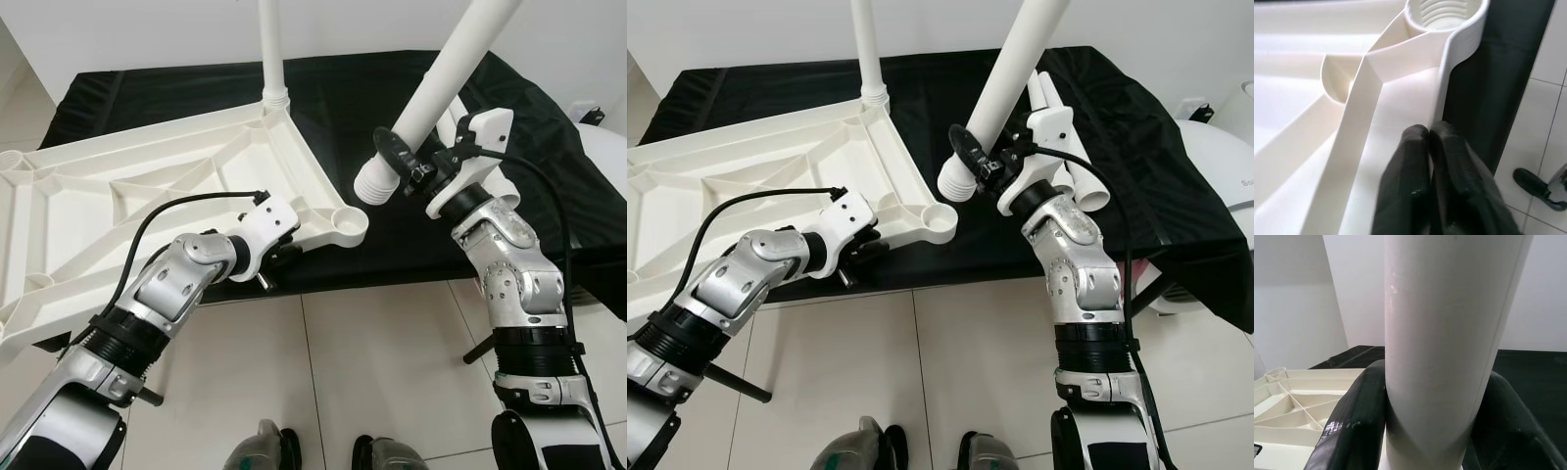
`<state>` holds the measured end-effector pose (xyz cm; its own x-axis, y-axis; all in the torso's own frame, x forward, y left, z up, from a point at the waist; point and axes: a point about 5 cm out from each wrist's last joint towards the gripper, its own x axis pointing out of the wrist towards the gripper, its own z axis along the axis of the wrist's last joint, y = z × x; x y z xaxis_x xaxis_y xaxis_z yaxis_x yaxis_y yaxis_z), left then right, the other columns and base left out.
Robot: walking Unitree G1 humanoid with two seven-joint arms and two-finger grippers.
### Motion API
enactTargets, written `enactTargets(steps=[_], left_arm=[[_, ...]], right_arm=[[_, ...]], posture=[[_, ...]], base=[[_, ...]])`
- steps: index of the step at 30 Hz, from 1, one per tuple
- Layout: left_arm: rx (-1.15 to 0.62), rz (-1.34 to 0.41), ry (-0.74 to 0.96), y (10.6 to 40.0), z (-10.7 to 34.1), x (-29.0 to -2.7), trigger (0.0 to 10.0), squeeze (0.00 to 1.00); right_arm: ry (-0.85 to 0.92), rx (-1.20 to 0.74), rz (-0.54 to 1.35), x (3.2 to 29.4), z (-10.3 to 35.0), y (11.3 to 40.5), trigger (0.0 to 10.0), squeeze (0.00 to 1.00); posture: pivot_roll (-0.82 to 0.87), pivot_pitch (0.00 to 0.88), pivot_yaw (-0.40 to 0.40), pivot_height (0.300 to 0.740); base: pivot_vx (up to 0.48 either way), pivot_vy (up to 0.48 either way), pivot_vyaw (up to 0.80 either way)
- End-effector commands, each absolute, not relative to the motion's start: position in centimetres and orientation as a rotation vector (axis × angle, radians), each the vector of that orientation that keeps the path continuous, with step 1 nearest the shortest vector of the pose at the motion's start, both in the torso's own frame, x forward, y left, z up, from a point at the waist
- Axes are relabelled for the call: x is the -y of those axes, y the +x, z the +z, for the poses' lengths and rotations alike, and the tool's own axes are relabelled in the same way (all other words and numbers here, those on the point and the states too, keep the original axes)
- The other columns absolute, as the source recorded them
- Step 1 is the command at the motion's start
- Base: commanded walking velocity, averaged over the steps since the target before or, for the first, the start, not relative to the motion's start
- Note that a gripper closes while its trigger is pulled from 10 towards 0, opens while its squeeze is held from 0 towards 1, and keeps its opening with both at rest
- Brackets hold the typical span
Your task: Building children table
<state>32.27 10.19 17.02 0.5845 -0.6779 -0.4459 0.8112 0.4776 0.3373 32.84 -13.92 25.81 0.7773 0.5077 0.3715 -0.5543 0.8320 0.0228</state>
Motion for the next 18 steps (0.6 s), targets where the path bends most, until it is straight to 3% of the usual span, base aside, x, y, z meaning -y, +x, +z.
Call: enactTargets(steps=[1, 2, 3, 12, 14, 15, 18], left_arm=[[-0.413, -1.164, 0.529, 30.3, 14.6, -9.3, 4.4, 0.0], [-0.413, -1.164, 0.529, 30.3, 14.6, -9.3, 4.4, 0.0], [-0.423, -1.164, 0.534, 30.3, 14.5, -9.3, 10.0, 0.0], [-0.443, -1.16, 0.552, 30.0, 13.7, -9.1, 10.0, 0.0], [-0.441, -1.161, 0.552, 30.0, 13.6, -9.1, 10.0, 0.4], [-0.445, -1.158, 0.539, 30.0, 13.6, -9.2, 10.0, 1.0], [-0.46, -1.141, 0.542, 30.2, 13.5, -9.3, 10.0, 1.0]], right_arm=[[0.132, 0.386, 0.578, 14.1, 26.4, 32.7, 10.0, 0.0], [0.132, 0.386, 0.578, 14.1, 26.4, 32.7, 10.0, 0.0], [0.131, 0.386, 0.577, 14.1, 26.5, 32.7, 10.0, 0.0], [0.123, 0.384, 0.59, 14.1, 26.5, 32.7, 10.0, 0.0], [0.122, 0.383, 0.591, 14.1, 26.5, 32.7, 10.0, 0.0], [0.122, 0.384, 0.592, 14.1, 26.5, 32.6, 10.0, 0.0], [0.121, 0.385, 0.594, 14.0, 26.5, 32.6, 10.0, 0.0]], posture=[[-0.08, 0.139, 0.061, 0.74], [-0.08, 0.139, 0.061, 0.74], [-0.08, 0.14, 0.061, 0.74], [-0.08, 0.136, 0.058, 0.74], [-0.08, 0.136, 0.058, 0.74], [-0.08, 0.136, 0.058, 0.74], [-0.08, 0.132, 0.058, 0.74]], base=[[0.0, 0.0, 0.0], [0.0, 0.0, 0.0], [0.0, 0.0, 0.0], [0.0, 0.0, 0.0], [0.0, 0.0, 0.0], [0.0, 0.0, 0.0], [0.0, 0.0, 0.0]])
